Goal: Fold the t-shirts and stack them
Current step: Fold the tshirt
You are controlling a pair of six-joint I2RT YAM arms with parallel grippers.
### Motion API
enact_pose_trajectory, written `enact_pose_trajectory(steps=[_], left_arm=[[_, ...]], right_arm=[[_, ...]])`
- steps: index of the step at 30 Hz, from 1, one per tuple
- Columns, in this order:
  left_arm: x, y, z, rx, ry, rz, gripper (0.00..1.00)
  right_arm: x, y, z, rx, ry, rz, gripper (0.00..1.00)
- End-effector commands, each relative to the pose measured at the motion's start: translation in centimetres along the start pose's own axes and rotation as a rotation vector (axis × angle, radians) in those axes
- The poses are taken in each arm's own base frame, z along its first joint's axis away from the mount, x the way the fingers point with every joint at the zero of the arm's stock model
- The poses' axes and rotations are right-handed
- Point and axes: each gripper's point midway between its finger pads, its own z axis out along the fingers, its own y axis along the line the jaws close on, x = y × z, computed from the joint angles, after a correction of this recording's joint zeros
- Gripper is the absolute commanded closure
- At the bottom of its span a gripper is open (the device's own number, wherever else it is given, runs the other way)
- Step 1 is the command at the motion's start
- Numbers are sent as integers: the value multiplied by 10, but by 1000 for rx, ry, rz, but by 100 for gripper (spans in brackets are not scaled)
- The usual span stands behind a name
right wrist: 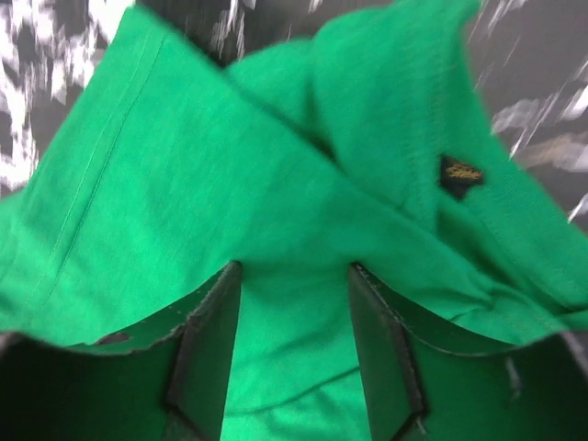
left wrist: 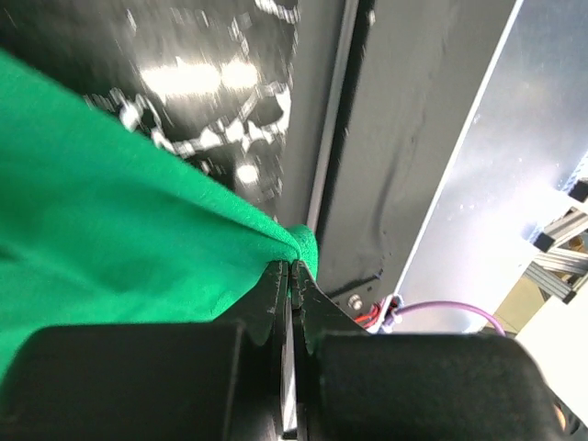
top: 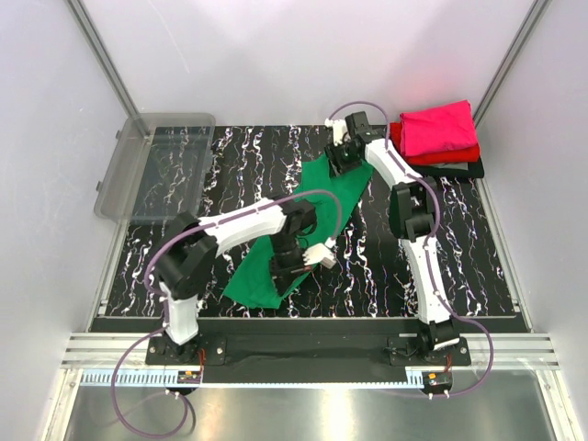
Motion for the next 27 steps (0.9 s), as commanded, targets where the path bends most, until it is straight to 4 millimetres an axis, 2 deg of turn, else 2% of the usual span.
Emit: enact_pose_trajectory(steps=[1,3,5,6,7,10,11,13,14,16,17,18,20,21,23,24,27], left_arm=[[-28,-6,2,27,-37,39,99],[-45,-4,2,22,-51,50,93],[-57,2,11,33,-34,34,84],[-73,3,5,18,-63,54,77],[-80,7,8,24,-62,46,75],[-104,1,-11,9,-116,78,65],[-111,-1,-21,-11,-139,97,64],[-115,-3,-36,-62,-168,131,60],[-116,-3,-42,-81,-180,146,59],[-112,6,-47,-151,-173,136,58],[-106,15,-41,-165,-159,109,59],[-100,23,-38,-188,-140,94,60],[-83,37,-22,-197,-101,74,65],[-77,43,-17,-213,-79,80,66],[-77,53,-11,-246,-93,96,67],[-66,56,-1,-244,-69,83,67],[-59,67,14,-262,-67,79,67]], right_arm=[[-40,-8,13,37,-119,-33,42],[-53,-9,26,23,-170,-38,40],[-62,-7,35,13,-211,-37,38],[-75,-4,29,3,-250,-52,38],[-82,-3,26,4,-272,-54,37],[-114,-2,-5,27,-353,-63,35],[-131,-1,-29,44,-394,-76,34],[-140,0,-52,40,-420,-61,32],[-155,3,-80,33,-462,-52,32],[-150,5,-93,28,-448,-32,32],[-153,9,-112,27,-460,-26,32],[-135,11,-103,17,-407,-9,32],[-119,17,-110,-5,-361,6,32],[-95,20,-97,-23,-293,26,32],[-78,22,-94,-39,-251,33,33],[-59,22,-84,-48,-203,47,33],[-39,16,-69,-61,-156,78,33]])
